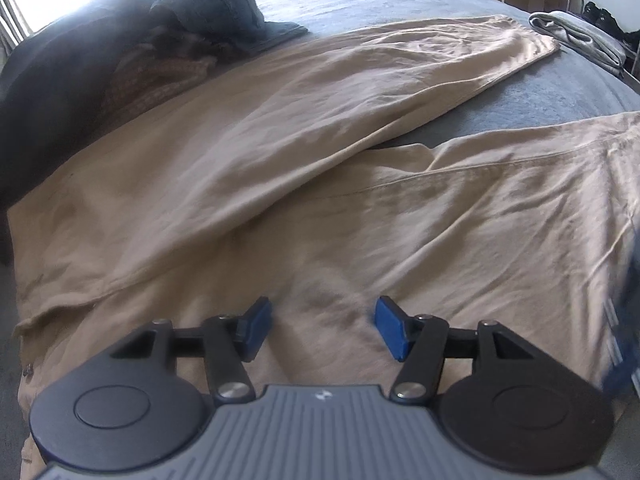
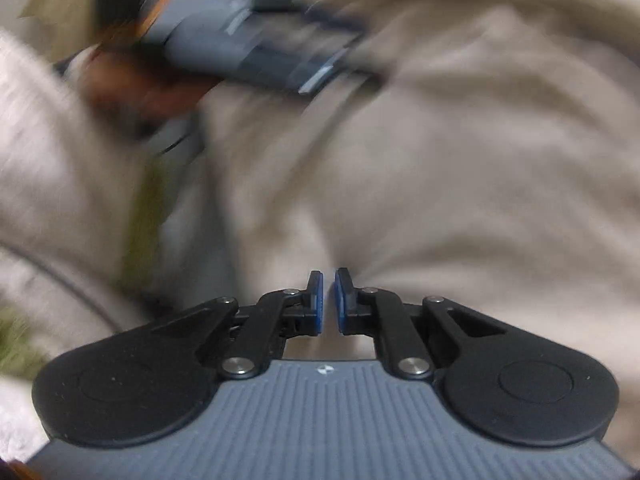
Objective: Fold clothes
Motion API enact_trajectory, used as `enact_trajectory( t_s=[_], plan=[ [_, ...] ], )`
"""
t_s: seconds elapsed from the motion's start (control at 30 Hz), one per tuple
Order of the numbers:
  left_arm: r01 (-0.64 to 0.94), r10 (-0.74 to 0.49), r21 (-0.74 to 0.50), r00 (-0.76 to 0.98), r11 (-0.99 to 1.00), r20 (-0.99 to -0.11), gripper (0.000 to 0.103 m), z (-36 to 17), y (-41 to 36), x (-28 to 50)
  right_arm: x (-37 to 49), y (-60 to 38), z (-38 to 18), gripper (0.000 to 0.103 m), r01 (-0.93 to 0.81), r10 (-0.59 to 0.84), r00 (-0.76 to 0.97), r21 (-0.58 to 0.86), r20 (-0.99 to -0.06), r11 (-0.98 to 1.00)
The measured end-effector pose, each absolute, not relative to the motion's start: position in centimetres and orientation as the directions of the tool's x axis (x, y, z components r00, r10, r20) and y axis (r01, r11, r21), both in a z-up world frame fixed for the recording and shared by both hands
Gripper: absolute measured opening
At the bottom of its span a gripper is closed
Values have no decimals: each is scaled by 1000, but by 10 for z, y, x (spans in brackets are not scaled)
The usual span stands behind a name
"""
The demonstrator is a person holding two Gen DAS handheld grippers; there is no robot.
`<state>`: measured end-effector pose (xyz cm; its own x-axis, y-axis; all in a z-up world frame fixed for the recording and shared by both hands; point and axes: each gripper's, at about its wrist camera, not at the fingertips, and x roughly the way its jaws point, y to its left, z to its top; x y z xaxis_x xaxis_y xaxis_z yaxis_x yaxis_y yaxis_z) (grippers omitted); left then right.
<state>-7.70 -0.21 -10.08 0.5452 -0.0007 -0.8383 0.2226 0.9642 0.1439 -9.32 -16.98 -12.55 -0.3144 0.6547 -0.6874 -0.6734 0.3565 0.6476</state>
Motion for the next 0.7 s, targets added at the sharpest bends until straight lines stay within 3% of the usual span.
enact_trajectory(
  t_s=[0.07, 0.17, 0.3, 0.47, 0.7],
  plan=[
    [215, 1, 140, 543, 966, -840, 60, -102, 1, -78, -105, -163, -130, 7, -632, 638, -409, 707, -652, 318],
    [212, 4, 143, 545, 967, -839, 61, -101, 2, -79, -103, -161, -118, 7, -676, 628, -375, 664, -682, 318],
    [199, 15, 147, 546, 969, -837, 61, -101, 7, -81, -64, -207, -87, 7, -636, 727, -126, 618, -674, 462],
    [164, 21, 129, 541, 978, -841, 61, -101, 13, -79, -45, -269, -94, 7, -507, 653, 46, 546, -756, 667],
    [153, 40, 144, 537, 978, -843, 62, -100, 10, -77, -96, -302, -122, 8, -343, 734, -89, 712, -674, 612]
  ],
)
